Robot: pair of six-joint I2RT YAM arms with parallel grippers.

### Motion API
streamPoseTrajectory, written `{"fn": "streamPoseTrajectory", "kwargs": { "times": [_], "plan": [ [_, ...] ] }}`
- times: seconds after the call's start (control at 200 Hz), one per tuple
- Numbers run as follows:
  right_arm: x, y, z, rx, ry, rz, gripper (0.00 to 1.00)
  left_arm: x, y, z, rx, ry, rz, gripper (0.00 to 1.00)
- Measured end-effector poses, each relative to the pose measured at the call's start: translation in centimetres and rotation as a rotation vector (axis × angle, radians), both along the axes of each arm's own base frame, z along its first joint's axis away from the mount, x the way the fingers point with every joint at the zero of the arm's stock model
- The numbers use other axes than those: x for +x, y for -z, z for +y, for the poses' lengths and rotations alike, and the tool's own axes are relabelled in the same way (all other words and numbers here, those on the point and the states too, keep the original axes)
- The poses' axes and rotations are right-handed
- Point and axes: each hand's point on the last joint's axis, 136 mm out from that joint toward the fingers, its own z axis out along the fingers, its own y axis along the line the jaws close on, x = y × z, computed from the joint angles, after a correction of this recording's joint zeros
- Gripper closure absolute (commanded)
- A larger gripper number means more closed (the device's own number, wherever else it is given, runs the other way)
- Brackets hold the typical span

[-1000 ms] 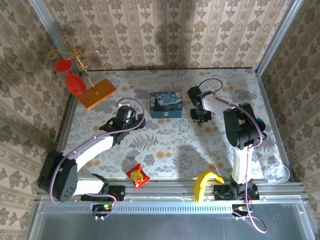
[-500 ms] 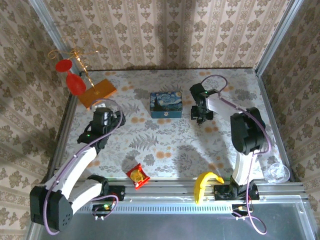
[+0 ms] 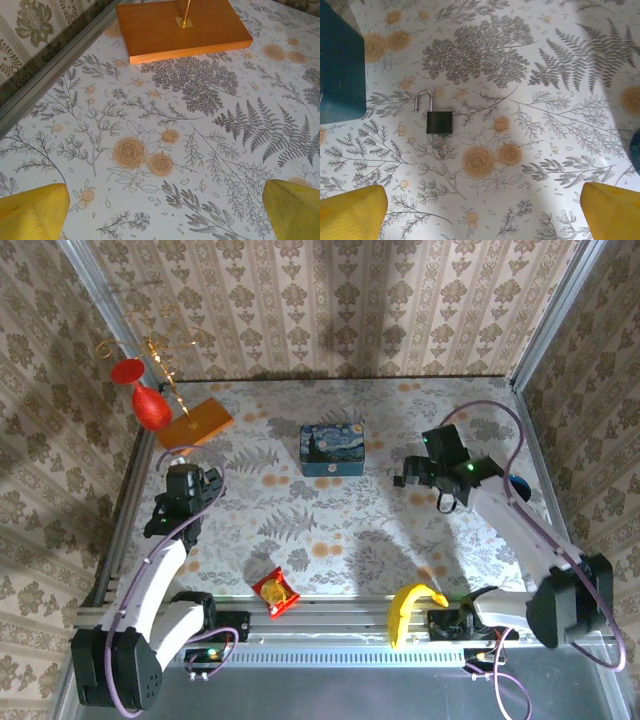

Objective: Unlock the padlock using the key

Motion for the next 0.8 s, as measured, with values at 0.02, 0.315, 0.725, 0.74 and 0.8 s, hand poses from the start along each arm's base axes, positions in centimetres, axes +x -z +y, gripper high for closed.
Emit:
{"fn": "streamPoseTrajectory", "kwargs": {
  "times": [0.02,0.315,0.725,0.74,0.8],
  "plan": [
    [-0.2,-0.1,-0.2,0.0,0.006,-0.019,0.0,0.0,0.2,0.1,0.005,0.001,-0.005,0.0],
    [-1.1,4.8,-4.1,-0.04,0.063,-0.179,0.0,0.9,2.0,1.9,0.154,0.008,-0.083,0.0],
    [1.6,1.7,-4.4,-0.107,0.029,-0.39,0.0,4.4,3.3,0.9,0.298,0.179,-0.182,0.0],
    [1.7,1.6,-4.4,-0.109,0.028,-0.397,0.0,4.6,3.3,0.8,0.302,0.185,-0.188,0.0],
    [1.8,1.5,-4.4,-0.126,0.015,-0.417,0.0,5.3,3.5,0.6,0.303,0.21,-0.206,0.0]
  ]
}}
